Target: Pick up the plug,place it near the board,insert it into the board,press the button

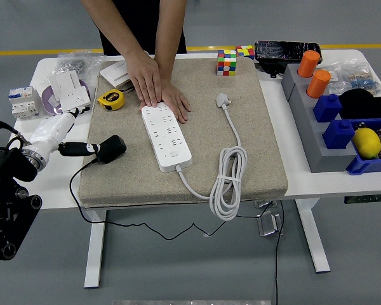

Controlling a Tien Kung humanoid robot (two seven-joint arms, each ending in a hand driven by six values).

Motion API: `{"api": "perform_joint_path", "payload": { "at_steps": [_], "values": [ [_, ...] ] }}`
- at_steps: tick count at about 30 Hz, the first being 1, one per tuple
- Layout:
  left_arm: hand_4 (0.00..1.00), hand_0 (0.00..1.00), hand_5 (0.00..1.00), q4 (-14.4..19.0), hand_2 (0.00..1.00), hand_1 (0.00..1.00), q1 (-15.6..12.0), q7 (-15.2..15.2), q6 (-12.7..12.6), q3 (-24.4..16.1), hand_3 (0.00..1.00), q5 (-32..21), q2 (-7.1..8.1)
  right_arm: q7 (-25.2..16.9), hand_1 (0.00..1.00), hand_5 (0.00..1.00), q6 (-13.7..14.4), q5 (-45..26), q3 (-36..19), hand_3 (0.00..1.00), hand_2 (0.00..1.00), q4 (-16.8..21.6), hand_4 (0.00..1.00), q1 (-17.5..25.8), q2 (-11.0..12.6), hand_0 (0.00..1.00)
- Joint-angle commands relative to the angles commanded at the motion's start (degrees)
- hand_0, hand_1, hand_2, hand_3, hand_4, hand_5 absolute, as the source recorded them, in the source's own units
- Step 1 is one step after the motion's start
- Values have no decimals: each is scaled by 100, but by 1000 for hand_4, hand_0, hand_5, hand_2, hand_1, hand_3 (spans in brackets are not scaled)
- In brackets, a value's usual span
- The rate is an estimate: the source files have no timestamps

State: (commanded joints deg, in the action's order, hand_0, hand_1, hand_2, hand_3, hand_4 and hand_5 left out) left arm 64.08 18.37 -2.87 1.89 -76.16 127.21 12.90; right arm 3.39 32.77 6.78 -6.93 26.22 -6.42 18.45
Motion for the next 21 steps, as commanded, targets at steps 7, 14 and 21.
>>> {"api": "perform_joint_path", "payload": {
  "at_steps": [7,14,21],
  "values": [
    [998,745,550,-394,791,839,192,52,-97,76,813,-89,-110,4,906,998,-5,-16,25,870,856,-5,998,2,-1,939],
    [998,737,555,-598,774,827,260,94,-97,49,782,-136,-188,-1,905,998,-5,-9,17,869,856,-1,998,-9,6,937],
    [998,732,563,-496,770,821,198,94,-100,171,785,-318,-235,2,902,998,-3,-20,27,869,855,-4,998,1,4,937]
  ]
}}
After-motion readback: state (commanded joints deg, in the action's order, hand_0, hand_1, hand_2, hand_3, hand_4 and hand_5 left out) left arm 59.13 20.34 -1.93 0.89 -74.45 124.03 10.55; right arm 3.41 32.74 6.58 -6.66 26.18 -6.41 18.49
